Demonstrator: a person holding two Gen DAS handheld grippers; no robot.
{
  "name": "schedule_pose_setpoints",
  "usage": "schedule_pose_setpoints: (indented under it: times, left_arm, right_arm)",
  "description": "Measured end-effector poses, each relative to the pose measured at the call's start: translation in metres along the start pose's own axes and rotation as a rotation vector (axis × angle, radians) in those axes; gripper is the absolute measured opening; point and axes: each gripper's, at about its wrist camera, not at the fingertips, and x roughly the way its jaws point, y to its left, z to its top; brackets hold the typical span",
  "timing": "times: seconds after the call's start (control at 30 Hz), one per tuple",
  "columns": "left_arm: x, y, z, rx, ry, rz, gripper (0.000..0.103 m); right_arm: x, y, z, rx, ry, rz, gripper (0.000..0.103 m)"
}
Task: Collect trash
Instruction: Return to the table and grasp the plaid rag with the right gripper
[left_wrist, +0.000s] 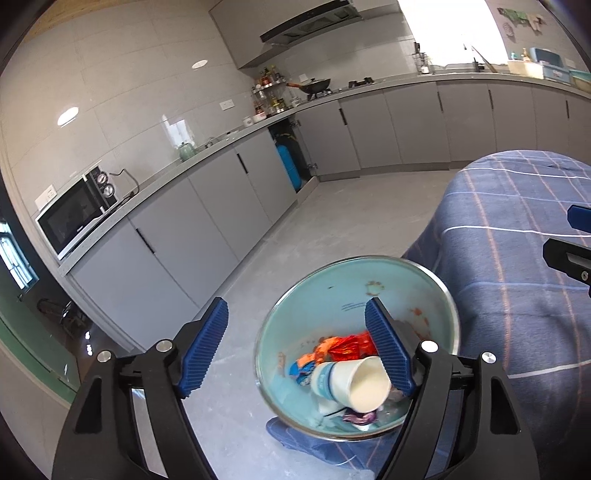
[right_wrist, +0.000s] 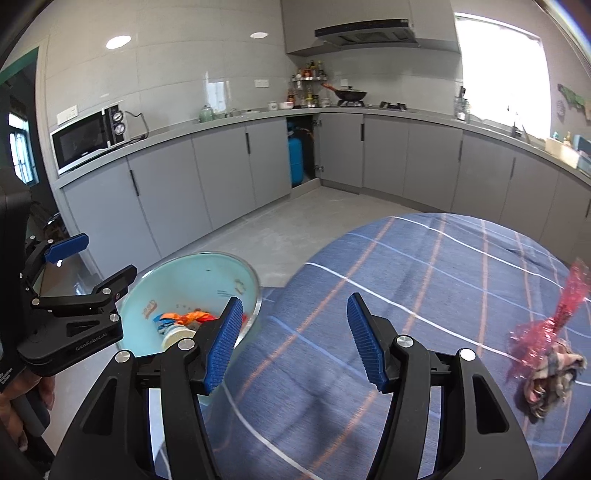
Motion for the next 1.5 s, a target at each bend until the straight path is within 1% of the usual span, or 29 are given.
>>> schedule_pose_setpoints:
  times: [0.17,0.33,0.4,0.43,0.5,0.73,0.93,1.0,1.17,1.3,1.5]
  left_arm:
    - [-0.007,-0.026,0.006,0.023,-0.021,-0.050,0.078]
    - [-0.016,-0.059,0.015,0.064,-0.047,-0.107,0.079]
    - [-0.020,-0.073,0.019,0.081,-0.062,-0.127,0.081]
    - [-0.022,-0.078,0.021,0.088,-0.069,-0.132,0.084]
    - [-0.027,-0.091,0.027,0.103,-0.085,-0.150,0.084]
    - [-0.040,-0.143,0.042,0.164,-0.131,-0.221,0.085]
    - [-0.049,-0.185,0.051,0.213,-0.167,-0.283,0.086]
    - [-0.050,-0.199,0.054,0.227,-0.170,-0.301,0.086]
    - [-0.049,-0.218,0.059,0.249,-0.171,-0.328,0.087]
    - [-0.047,-0.226,0.061,0.259,-0.174,-0.334,0.087]
    - [-0.039,-0.233,0.064,0.267,-0.161,-0.343,0.087]
  right_arm:
    - [-0.013,-0.025,-0.009,0.020,-0.008,-0.064,0.059]
    - [-0.027,-0.057,-0.019,0.071,-0.009,-0.123,0.060]
    - [-0.033,-0.069,-0.024,0.088,-0.014,-0.147,0.061]
    - [-0.038,-0.077,-0.027,0.097,-0.017,-0.160,0.061]
    - [-0.045,-0.089,-0.031,0.111,-0.025,-0.186,0.061]
    - [-0.077,-0.138,-0.048,0.167,-0.045,-0.311,0.061]
    - [-0.093,-0.178,-0.067,0.238,-0.023,-0.416,0.061]
    - [-0.094,-0.187,-0.071,0.258,-0.015,-0.437,0.061]
    - [-0.089,-0.197,-0.072,0.278,0.009,-0.438,0.061]
    - [-0.079,-0.200,-0.068,0.285,0.039,-0.426,0.061]
    - [-0.056,-0.206,-0.067,0.293,0.135,-0.408,0.061]
